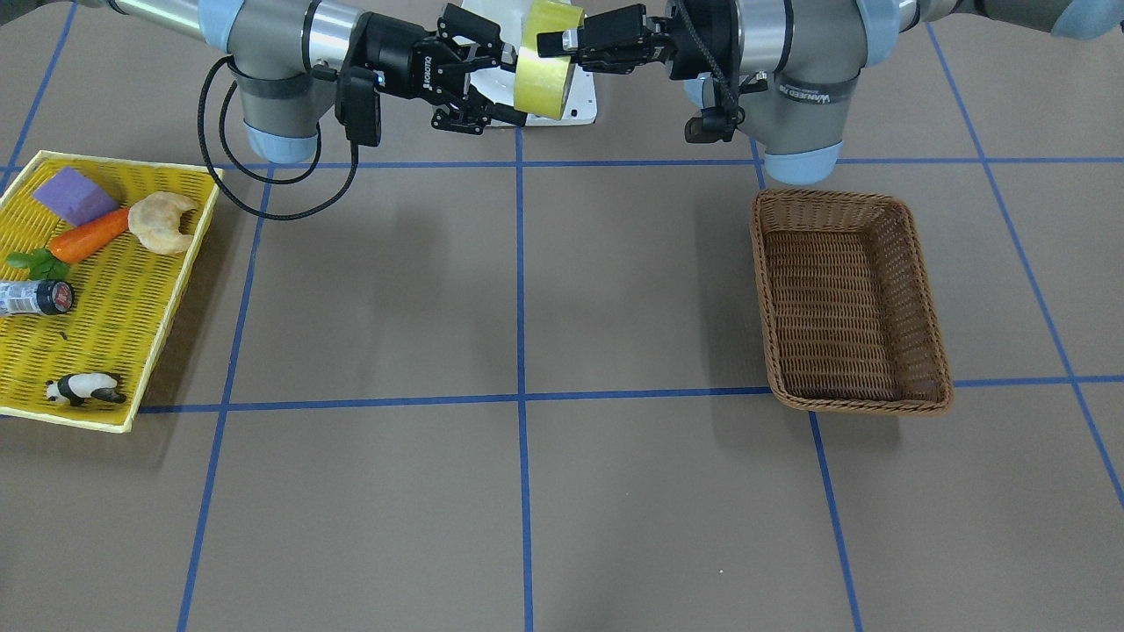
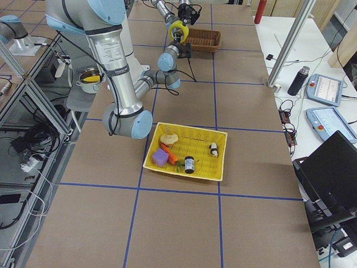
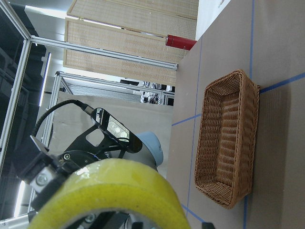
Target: Move tape to another basket
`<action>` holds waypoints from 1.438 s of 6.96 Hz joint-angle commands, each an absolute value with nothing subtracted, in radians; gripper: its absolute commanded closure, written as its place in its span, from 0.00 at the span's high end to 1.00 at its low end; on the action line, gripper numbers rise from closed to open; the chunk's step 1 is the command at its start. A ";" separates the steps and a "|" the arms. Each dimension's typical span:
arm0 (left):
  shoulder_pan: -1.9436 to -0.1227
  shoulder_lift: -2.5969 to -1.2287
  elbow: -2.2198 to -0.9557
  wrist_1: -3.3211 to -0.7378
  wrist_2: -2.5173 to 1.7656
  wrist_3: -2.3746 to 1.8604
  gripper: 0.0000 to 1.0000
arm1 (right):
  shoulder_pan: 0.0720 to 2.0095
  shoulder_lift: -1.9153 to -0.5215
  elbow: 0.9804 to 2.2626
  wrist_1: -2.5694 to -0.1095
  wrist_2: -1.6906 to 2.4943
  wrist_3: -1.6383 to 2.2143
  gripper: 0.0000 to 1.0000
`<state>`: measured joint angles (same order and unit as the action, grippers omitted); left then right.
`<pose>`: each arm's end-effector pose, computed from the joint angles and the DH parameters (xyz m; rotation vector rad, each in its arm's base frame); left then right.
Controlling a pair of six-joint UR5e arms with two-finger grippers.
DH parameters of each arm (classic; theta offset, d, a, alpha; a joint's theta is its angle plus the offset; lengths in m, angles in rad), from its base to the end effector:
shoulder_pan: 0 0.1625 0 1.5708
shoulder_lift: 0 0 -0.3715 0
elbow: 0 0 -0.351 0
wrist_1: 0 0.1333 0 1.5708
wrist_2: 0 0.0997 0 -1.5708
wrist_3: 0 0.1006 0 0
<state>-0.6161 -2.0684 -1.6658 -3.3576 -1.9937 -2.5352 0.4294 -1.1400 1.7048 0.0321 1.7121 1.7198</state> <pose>0.3220 -0.3407 0.1577 -0.5939 2.2329 -0.3077 -0.3850 -0.3073 0.1737 0.2222 -2.1550 0.1801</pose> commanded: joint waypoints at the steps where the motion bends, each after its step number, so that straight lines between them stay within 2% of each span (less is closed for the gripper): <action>1: -0.615 -2.068 -1.667 -3.358 -1.994 -2.536 0.00 | 0.448 -1.146 1.709 0.029 1.720 1.733 1.00; 3: -0.617 -2.062 -1.667 -3.358 -1.996 -2.537 0.00 | 0.597 -1.160 1.694 0.018 1.945 1.733 1.00; 5: -0.618 -2.060 -1.666 -3.356 -1.993 -2.531 0.00 | 0.862 -1.186 1.616 -0.020 2.288 1.711 1.00; 7: -0.690 -2.059 -1.660 -3.327 -1.983 -2.476 0.00 | 1.099 -1.187 1.556 -0.182 2.605 1.534 1.00; 8: -0.725 -2.056 -1.657 -3.268 -1.982 -2.357 0.00 | 1.168 -1.186 1.552 -0.303 2.675 1.443 1.00; 10: -0.883 -2.056 -1.669 -2.974 -2.000 -2.171 0.00 | 1.254 -1.198 1.552 -0.362 2.680 1.385 1.00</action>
<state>-0.7893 -2.0561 -1.6623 -3.1436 -1.9902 -2.2749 1.1980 -1.1902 1.5539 -0.3230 2.6667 1.4299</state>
